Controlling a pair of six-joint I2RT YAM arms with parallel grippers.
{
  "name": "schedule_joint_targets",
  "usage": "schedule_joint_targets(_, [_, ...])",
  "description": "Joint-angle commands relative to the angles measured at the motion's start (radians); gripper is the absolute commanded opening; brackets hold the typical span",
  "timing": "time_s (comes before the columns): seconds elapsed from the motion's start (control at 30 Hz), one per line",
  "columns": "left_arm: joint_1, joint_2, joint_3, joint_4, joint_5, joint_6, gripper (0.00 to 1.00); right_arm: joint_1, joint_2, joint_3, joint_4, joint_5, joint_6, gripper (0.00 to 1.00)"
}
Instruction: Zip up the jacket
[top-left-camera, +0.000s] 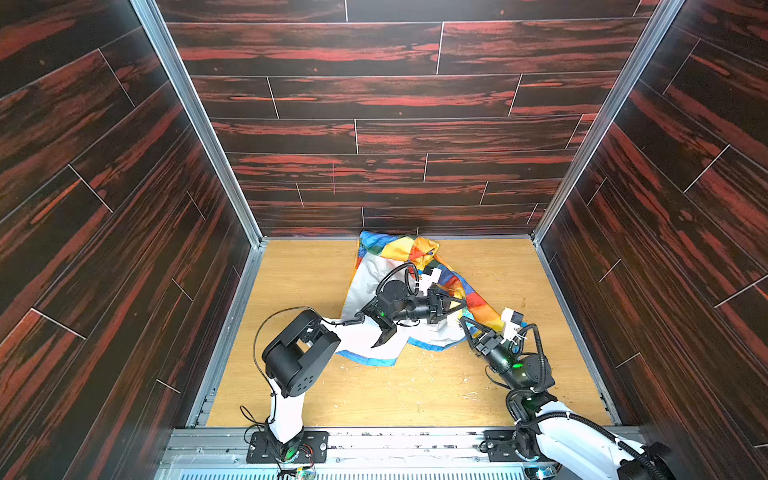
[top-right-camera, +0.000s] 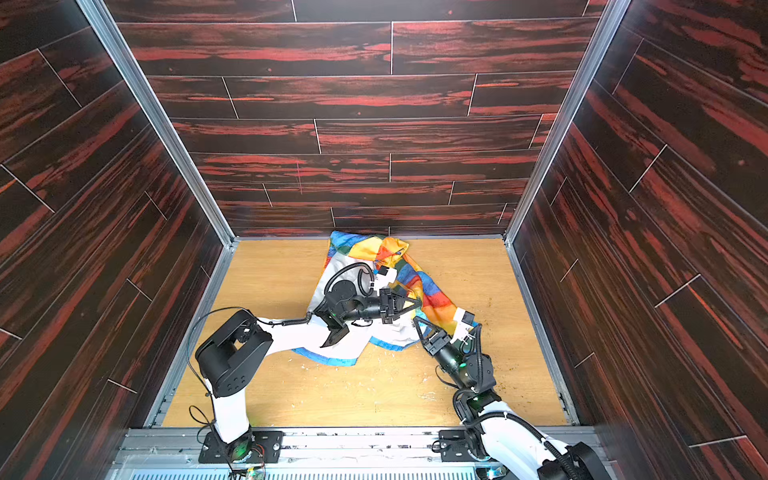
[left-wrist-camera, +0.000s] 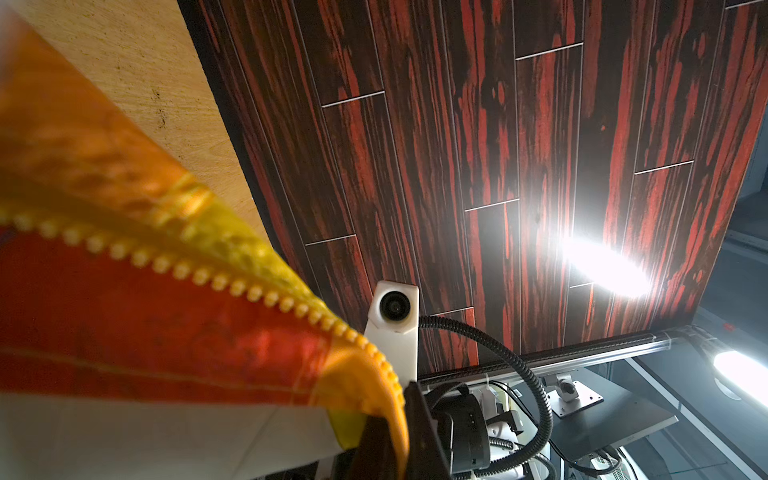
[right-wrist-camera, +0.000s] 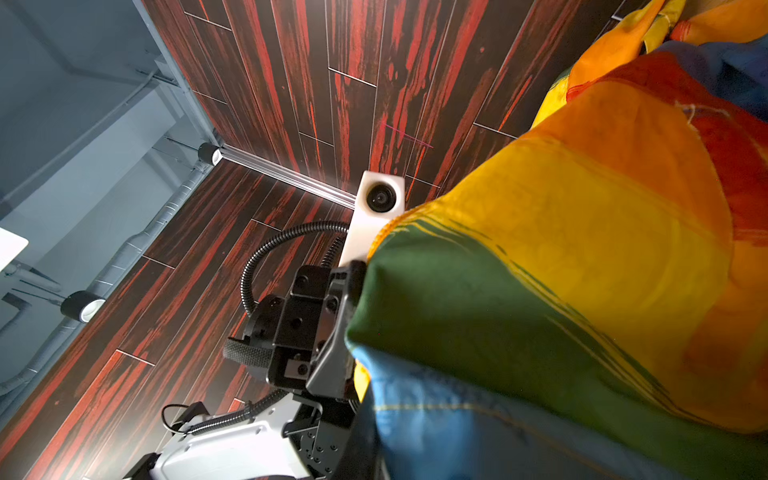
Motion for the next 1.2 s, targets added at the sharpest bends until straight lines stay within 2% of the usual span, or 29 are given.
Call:
schedule_joint_targets(0.0, [-0.006,-0.049,-0.008,0.035,0.008,-0.002,0.00,0.003,0.002,0.026,0.040,-0.004,-0.005,0.10])
schedule_joint_targets(0.17, [-0.006,-0.055,-0.009,0.024,0.001,0.004,0.01,0.003,0.002,0.026,0.033,-0.009,-0.011,0.00])
schedule_joint_targets(0.3, [0.002,-0.100,-0.029,-0.061,-0.035,0.061,0.37,0.003,-0.003,0.025,0.005,-0.014,-0.020,0.00])
schedule_joint_targets(0.37, [0.012,-0.152,-0.049,-0.191,-0.071,0.134,0.45,0.003,-0.016,0.028,-0.033,-0.026,-0.037,0.00])
schedule_joint_targets(0.43, [0.032,-0.255,-0.063,-0.458,-0.143,0.275,0.45,0.004,-0.045,0.047,-0.123,-0.044,-0.074,0.00])
schedule_joint_targets(0.53, [0.052,-0.397,-0.071,-0.863,-0.328,0.471,0.53,0.009,-0.109,0.104,-0.377,-0.047,-0.157,0.00])
schedule_joint_targets(0.57, [0.060,-0.435,-0.080,-0.945,-0.377,0.504,0.56,0.009,-0.127,0.121,-0.447,-0.045,-0.187,0.00])
schedule_joint_targets(0.67, [0.093,-0.564,-0.149,-1.082,-0.500,0.545,0.66,0.010,-0.170,0.162,-0.619,-0.030,-0.265,0.00])
schedule_joint_targets(0.77, [0.125,-0.695,-0.249,-1.154,-0.650,0.527,0.73,0.013,-0.178,0.187,-0.706,-0.025,-0.310,0.00])
schedule_joint_targets(0.87, [0.178,-0.814,-0.346,-1.280,-0.783,0.482,0.74,0.016,-0.158,0.202,-0.734,-0.043,-0.333,0.00])
schedule_joint_targets(0.93, [0.219,-0.897,-0.419,-1.384,-0.888,0.427,0.69,0.021,-0.129,0.210,-0.730,-0.061,-0.334,0.00])
schedule_joint_targets(0.97, [0.243,-0.934,-0.457,-1.406,-0.907,0.407,0.67,0.025,-0.117,0.213,-0.722,-0.068,-0.334,0.00])
schedule_joint_targets(1.07, [0.323,-1.038,-0.563,-1.421,-0.912,0.369,0.65,0.042,-0.067,0.231,-0.696,-0.085,-0.335,0.00])
schedule_joint_targets(1.17, [0.399,-1.067,-0.632,-1.412,-0.873,0.360,0.66,0.063,-0.008,0.254,-0.664,-0.097,-0.340,0.00])
